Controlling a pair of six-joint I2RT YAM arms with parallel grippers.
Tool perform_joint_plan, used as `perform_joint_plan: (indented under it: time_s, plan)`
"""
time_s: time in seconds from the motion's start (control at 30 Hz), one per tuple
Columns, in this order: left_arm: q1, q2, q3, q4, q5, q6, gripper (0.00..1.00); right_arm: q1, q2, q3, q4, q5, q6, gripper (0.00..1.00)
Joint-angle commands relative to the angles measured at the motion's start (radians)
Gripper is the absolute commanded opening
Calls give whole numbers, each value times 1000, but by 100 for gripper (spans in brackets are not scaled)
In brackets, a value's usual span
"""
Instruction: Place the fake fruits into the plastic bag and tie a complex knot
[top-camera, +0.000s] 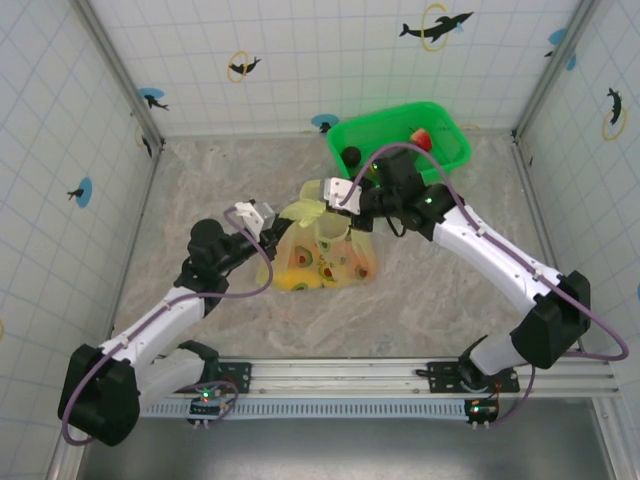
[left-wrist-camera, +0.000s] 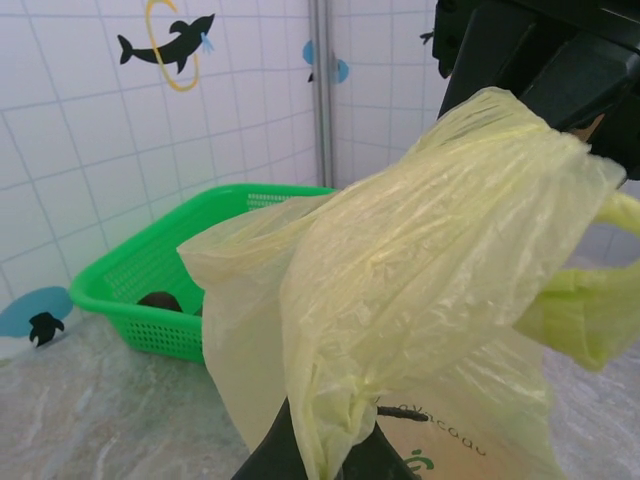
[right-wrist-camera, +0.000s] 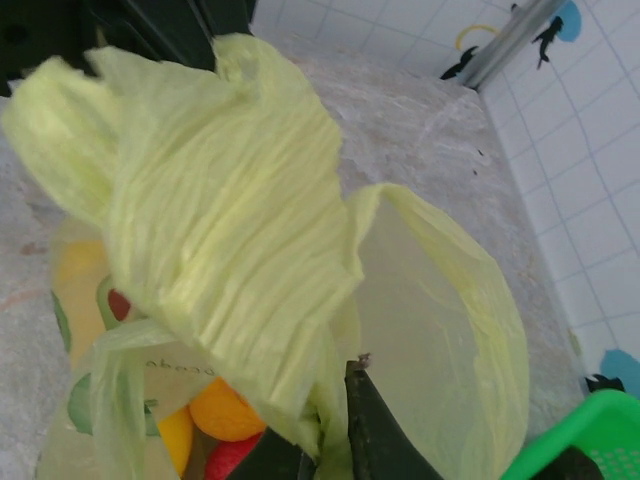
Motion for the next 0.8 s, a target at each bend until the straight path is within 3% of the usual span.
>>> perform_joint_plan:
  time_s: [0.0, 0.2, 0.33, 0.47, 0.6, 0.77]
  plan:
    - [2, -26, -1, -3, -33, 32, 0, -7, -51, -19, 29, 59, -5, 13]
    - [1, -8, 10, -2, 26, 11, 0, 1, -58, -43, 86, 38, 17, 10]
    - [-37, 12, 32, -7, 112, -25, 0, 27, -87, -153, 279, 60, 61, 2]
    - [-48, -6, 42, -32, 111, -42, 0, 39, -104, -232, 404, 40, 96, 0]
    - [-49, -78, 35, -81, 35, -22, 39, 59, -123, -299, 497, 65, 92, 0]
    - [-49, -206, -3, -47, -103, 16, 57, 68, -143, -358, 600, 71, 82, 0]
